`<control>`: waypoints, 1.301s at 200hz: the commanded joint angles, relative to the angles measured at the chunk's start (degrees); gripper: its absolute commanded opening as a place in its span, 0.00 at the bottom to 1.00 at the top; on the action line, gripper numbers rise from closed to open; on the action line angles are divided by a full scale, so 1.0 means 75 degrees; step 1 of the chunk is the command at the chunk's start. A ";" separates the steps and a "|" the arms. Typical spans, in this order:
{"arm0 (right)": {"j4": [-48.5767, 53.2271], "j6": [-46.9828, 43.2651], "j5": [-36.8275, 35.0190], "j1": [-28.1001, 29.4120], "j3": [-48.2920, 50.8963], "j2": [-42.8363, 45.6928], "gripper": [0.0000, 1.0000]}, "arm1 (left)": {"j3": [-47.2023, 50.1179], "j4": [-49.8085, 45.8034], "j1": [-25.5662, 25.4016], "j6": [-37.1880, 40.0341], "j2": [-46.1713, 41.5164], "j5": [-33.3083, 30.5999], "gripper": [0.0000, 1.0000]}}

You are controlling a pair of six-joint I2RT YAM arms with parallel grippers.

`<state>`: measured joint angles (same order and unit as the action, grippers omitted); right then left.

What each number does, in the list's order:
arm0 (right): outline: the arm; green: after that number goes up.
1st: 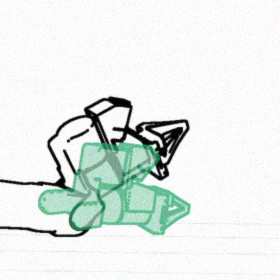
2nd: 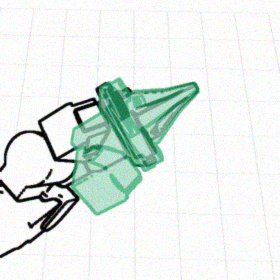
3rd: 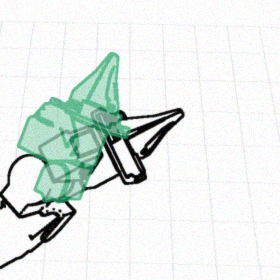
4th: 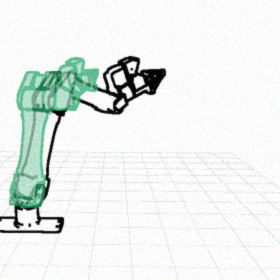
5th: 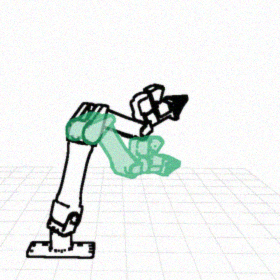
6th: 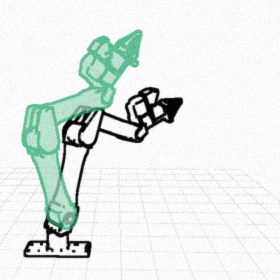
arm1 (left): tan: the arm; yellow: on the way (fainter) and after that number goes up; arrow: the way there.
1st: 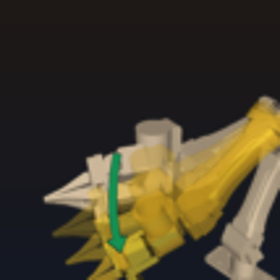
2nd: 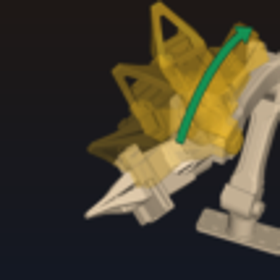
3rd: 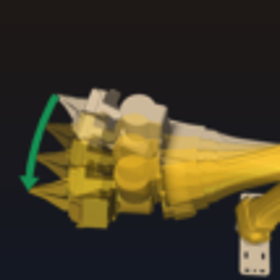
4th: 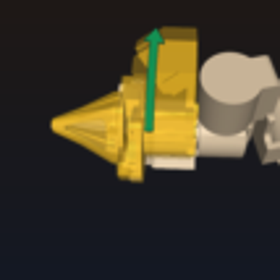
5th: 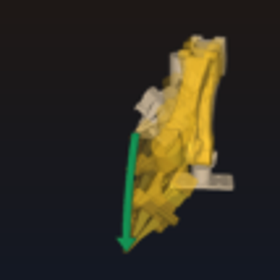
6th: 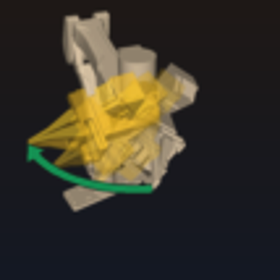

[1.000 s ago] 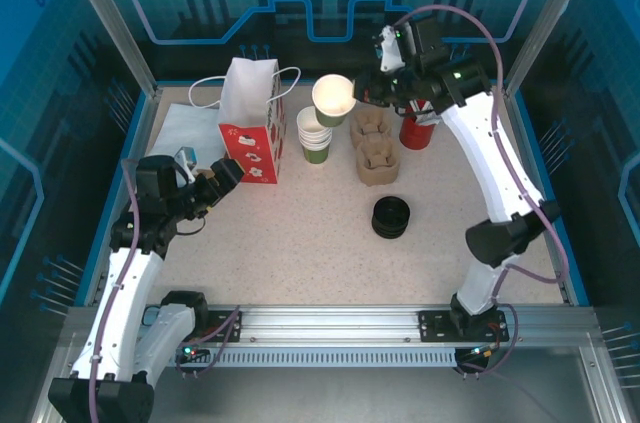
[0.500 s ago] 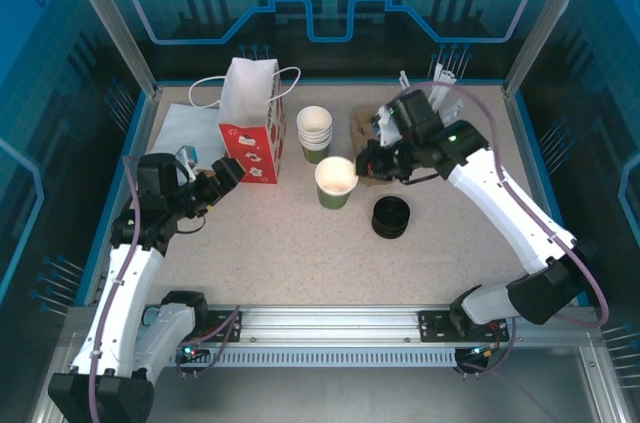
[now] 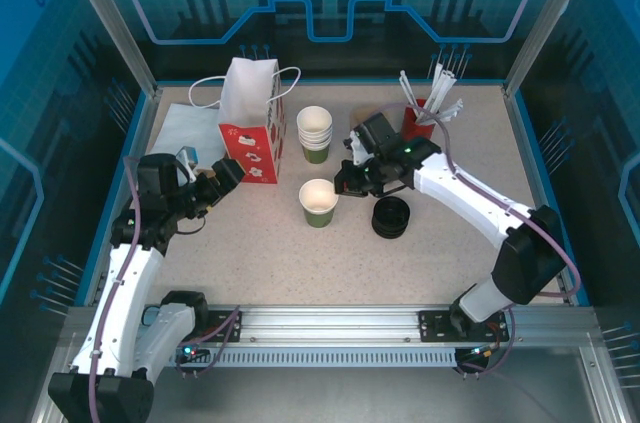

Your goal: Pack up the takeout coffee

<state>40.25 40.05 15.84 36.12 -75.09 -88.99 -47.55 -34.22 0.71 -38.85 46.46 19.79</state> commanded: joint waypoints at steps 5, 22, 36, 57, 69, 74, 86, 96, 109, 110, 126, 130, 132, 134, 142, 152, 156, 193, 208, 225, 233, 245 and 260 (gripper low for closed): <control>-0.0479 -0.0290 -0.0171 0.0163 0.0207 -0.0299 0.06 | -0.0234 -0.0149 0.0046 0.0153 -0.0030 -0.0002 0.99; -0.0574 -0.0411 -0.0297 0.0199 0.0328 -0.0464 0.06 | -0.0234 -0.0152 0.0046 0.0153 -0.0030 -0.0007 0.99; -0.0752 -0.0471 -0.0382 0.0203 0.0484 -0.0561 0.07 | -0.0234 -0.0146 0.0046 0.0151 -0.0018 -0.0002 0.99; -0.1040 -0.0474 -0.0401 0.0203 0.0703 -0.0711 0.07 | -0.0234 -0.0147 0.0046 0.0132 0.0005 0.0021 0.99; -0.1106 -0.0517 -0.0357 0.0208 0.0753 -0.0817 0.08 | -0.0247 -0.0149 0.0046 0.0129 0.0005 0.0033 0.99; -0.1113 -0.0540 -0.0343 0.0197 0.0765 -0.0853 0.08 | -0.0246 -0.0153 0.0049 0.0133 0.0006 0.0033 0.99; -0.1092 -0.0603 -0.0310 0.0208 0.0760 -0.0935 0.09 | -0.0246 -0.0167 0.0046 0.0141 -0.0007 0.0045 0.99; -0.1046 -0.0651 -0.0308 0.0206 0.0766 -0.0961 0.10 | -0.0255 -0.0180 0.0046 0.0141 -0.0007 0.0054 0.99; -0.0980 -0.0678 -0.0344 0.0200 0.0760 -0.0961 0.12 | -0.0245 -0.0193 0.0046 0.0141 -0.0007 0.0056 0.99; -0.0976 -0.0683 -0.0343 0.0200 0.0757 -0.0958 0.12 | -0.0246 -0.0194 0.0052 0.0141 -0.0007 0.0056 0.99; -0.0927 -0.0700 -0.0377 0.0200 0.0729 -0.0892 0.17 | -0.0259 -0.0201 0.0046 0.0135 -0.0004 0.0068 0.99; -0.0905 -0.0700 -0.0381 0.0206 0.0722 -0.0865 0.19 | -0.0277 -0.0196 0.0046 0.0141 -0.0007 0.0068 0.99; -0.0897 -0.0700 -0.0393 0.0201 0.0720 -0.0848 0.20 | -0.0271 -0.0196 0.0052 0.0138 -0.0013 0.0059 0.99; -0.0892 -0.0700 -0.0393 0.0200 0.0710 -0.0834 0.21 | -0.0276 -0.0196 0.0047 0.0140 -0.0011 0.0066 0.99; -0.0870 -0.0703 -0.0390 0.0198 0.0685 -0.0772 0.23 | -0.0285 -0.0192 0.0047 0.0153 -0.0007 0.0079 0.99; -0.0835 -0.0711 -0.0377 0.0200 0.0629 -0.0688 0.26 | -0.0303 -0.0195 0.0046 0.0170 -0.0007 0.0091 0.99; -0.0821 -0.0711 -0.0366 0.0200 0.0600 -0.0669 0.27 | -0.0307 -0.0195 0.0046 0.0185 -0.0003 0.0092 0.99; -0.0610 -0.0735 -0.0267 0.0177 0.0290 -0.0450 0.37 | -0.0349 -0.0179 0.0046 0.0246 -0.0022 0.0192 0.99; -0.0564 -0.0725 -0.0284 0.0133 0.0200 -0.0258 0.44 | -0.0352 -0.0189 0.0046 0.0270 -0.0041 0.0275 0.99; -0.0366 -0.0789 -0.0322 0.0032 0.0074 -0.0012 0.50 | -0.0363 -0.0177 0.0046 0.0282 -0.0065 0.0440 0.99; -0.0153 -0.0880 -0.0427 -0.0030 -0.0013 0.0109 0.52 | -0.0364 -0.0171 0.0046 0.0267 -0.0070 0.0567 0.98; 0.0272 -0.1067 -0.0689 -0.0145 -0.0139 0.0296 0.55 | -0.0356 -0.0156 0.0047 0.0250 -0.0054 0.0768 0.99; 0.0794 -0.1321 -0.1018 -0.0388 -0.0169 0.0567 0.57 | -0.0305 -0.0133 0.0024 0.0180 -0.0054 0.0996 0.99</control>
<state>38.37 33.54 12.23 35.83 -74.17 -88.75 -48.45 -34.63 0.71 -38.46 46.46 22.65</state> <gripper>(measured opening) 0.558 0.987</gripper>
